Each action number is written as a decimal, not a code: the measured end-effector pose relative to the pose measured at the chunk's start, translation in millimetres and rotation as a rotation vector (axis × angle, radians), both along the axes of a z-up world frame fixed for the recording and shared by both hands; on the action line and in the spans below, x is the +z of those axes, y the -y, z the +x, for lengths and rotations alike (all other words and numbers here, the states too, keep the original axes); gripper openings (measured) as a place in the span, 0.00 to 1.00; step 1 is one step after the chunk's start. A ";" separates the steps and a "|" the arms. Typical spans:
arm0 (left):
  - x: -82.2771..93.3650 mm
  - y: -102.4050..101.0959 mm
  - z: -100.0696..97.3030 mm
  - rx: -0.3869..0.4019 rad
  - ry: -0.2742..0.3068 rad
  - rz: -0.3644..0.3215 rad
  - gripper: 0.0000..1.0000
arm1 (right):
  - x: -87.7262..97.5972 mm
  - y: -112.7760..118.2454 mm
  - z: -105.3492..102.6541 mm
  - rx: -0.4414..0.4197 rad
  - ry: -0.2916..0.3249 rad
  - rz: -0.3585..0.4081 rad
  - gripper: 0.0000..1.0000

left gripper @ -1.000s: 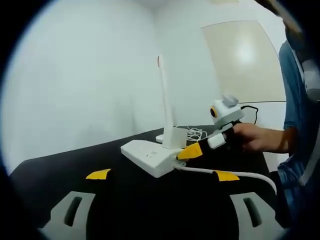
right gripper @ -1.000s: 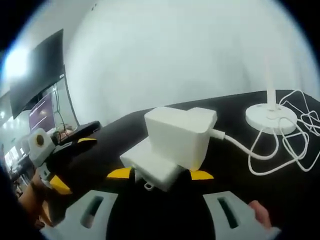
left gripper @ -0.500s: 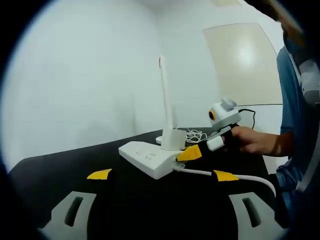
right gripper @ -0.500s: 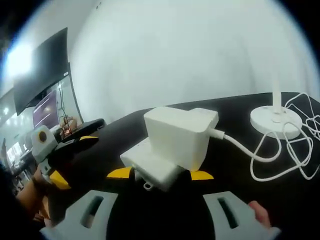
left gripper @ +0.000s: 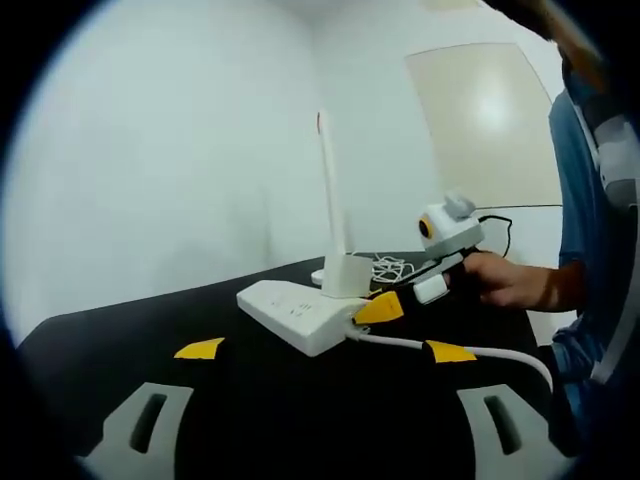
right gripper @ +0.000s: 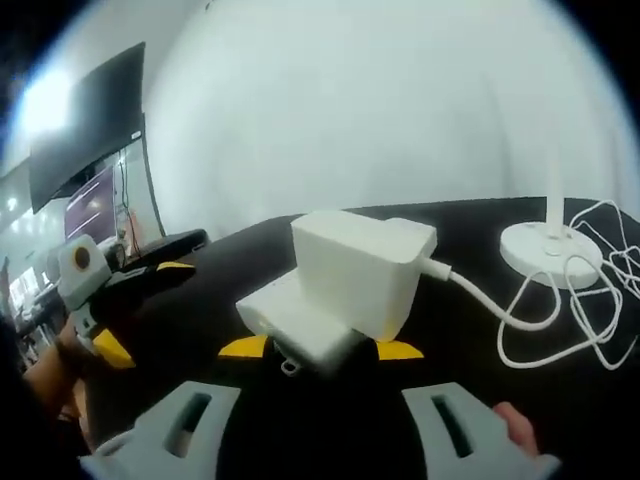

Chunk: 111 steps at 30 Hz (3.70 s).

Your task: Insert the desk lamp plug into the socket, turn on the power strip switch, turn on the lamp switch, then turn off the lamp switch, turn off the power strip switch, and remove the plug from the socket.

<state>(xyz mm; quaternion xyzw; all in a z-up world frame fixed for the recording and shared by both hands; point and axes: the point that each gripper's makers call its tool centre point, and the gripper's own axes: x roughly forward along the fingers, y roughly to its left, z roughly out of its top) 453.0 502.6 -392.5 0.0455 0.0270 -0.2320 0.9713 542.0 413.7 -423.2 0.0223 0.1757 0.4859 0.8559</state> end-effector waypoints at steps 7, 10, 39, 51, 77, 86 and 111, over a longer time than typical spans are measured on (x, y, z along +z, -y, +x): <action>2.2 -1.3 -1.1 0.003 0.011 -0.004 0.75 | 3.1 0.8 -0.6 0.004 -0.065 0.057 0.42; 3.5 0.4 -0.4 -0.005 0.017 -0.004 0.75 | 4.1 1.2 1.7 -0.004 -0.103 0.085 0.43; 0.9 4.7 2.2 -0.010 0.011 0.014 0.74 | 1.6 -0.4 3.1 -0.022 -0.054 0.046 0.41; 2.2 3.3 2.1 -0.007 0.012 0.002 0.74 | 1.6 -1.2 3.7 -0.021 -0.056 0.048 0.40; 1.4 0.7 5.3 -0.007 -0.023 -0.076 0.70 | -2.1 4.0 -3.2 0.016 -0.007 0.016 0.38; 2.5 -1.4 8.2 -0.001 -0.050 -0.137 0.72 | 5.4 14.0 -22.5 0.082 0.090 -0.011 0.37; 32.9 47.4 38.0 -0.029 0.128 -0.018 0.59 | 74.7 72.1 -29.9 0.411 0.227 0.107 0.36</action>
